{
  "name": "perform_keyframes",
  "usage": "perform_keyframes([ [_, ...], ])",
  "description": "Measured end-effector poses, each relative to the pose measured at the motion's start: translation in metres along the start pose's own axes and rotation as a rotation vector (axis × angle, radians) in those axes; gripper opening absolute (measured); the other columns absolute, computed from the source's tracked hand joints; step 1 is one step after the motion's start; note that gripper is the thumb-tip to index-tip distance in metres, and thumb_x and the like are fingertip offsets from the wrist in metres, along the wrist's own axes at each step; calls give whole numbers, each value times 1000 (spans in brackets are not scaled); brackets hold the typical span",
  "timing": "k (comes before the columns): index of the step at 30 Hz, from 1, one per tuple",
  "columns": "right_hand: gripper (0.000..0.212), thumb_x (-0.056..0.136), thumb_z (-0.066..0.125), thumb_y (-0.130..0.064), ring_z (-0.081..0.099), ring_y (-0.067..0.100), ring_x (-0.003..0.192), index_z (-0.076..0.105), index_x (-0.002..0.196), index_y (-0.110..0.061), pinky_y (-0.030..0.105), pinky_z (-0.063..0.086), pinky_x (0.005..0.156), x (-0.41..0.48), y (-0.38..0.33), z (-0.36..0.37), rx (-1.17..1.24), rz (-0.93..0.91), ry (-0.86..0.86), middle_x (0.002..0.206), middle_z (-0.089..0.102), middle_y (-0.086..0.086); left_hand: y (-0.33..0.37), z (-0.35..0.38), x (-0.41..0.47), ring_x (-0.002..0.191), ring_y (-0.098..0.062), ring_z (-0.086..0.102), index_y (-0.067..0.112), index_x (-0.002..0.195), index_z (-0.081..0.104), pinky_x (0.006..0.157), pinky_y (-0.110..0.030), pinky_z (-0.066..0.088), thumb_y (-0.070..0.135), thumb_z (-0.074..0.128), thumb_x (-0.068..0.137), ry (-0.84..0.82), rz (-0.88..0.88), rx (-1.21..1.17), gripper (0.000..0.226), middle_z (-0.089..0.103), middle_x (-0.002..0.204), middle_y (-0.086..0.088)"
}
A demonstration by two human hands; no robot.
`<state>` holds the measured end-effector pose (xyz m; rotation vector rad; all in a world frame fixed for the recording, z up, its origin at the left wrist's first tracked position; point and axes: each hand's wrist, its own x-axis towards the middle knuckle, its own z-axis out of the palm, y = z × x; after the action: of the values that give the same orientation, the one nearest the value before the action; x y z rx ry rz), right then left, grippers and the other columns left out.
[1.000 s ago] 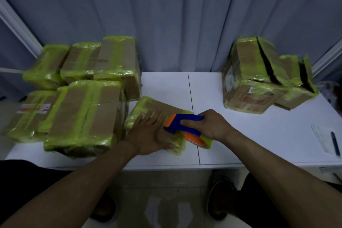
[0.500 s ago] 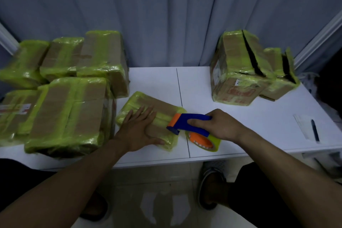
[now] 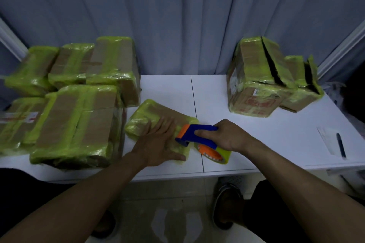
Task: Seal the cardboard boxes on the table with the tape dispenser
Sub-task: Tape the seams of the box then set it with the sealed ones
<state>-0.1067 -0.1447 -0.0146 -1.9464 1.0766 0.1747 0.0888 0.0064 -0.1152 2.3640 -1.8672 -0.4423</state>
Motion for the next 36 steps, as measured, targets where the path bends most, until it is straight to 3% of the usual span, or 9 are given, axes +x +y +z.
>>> perform_keyframes([
  [14, 53, 85, 70, -65, 58, 1, 43, 67, 66, -16, 16, 39, 48, -25, 33, -19, -38, 26, 6, 51, 64, -7, 0, 11, 2, 152, -17, -12, 27, 159, -4, 121, -56, -4, 94, 35, 70, 91, 20, 91, 118, -12, 165, 9],
  [20, 52, 86, 67, -67, 58, -1, 44, 66, 68, -18, 14, 40, 48, -15, 32, -4, -63, -19, 38, 61, 66, -5, 2, 18, -2, 152, -15, -14, 31, 159, 2, 123, -50, 0, 60, 41, 92, 76, 178, 65, 83, -5, 166, 10],
  [25, 44, 90, 69, -58, 61, 2, 51, 68, 75, -16, 17, 41, 52, -9, 31, 0, -61, -16, 11, 65, 67, -4, 5, 19, 1, 151, -15, -11, 31, 159, 5, 122, -47, -2, 76, 35, 87, 79, 121, 61, 90, -4, 164, 14],
  [28, 39, 91, 68, -53, 65, 10, 63, 69, 83, -14, 21, 44, 57, -9, 31, 3, -26, 52, 2, 74, 70, -1, 5, 19, 1, 151, -18, -6, 29, 159, 12, 122, -50, 3, 67, 35, 89, 91, 122, 56, 83, 4, 165, 10],
  [33, 61, 81, 65, -76, 67, 11, 64, 66, 81, -15, 21, 44, 56, -16, 31, 8, -97, 61, 38, 73, 69, -1, 2, 17, 3, 151, -18, -3, 30, 158, 12, 121, -50, 5, 61, 45, 88, 62, 129, 61, 83, 7, 165, 7],
  [36, 62, 80, 64, -77, 63, 7, 56, 64, 75, -16, 20, 42, 53, -26, 33, 5, -97, 28, 27, 66, 67, -2, 1, 16, 2, 152, -19, -6, 31, 159, 7, 121, -49, 3, 59, 48, 93, 30, 131, 64, 83, 2, 166, 8],
])
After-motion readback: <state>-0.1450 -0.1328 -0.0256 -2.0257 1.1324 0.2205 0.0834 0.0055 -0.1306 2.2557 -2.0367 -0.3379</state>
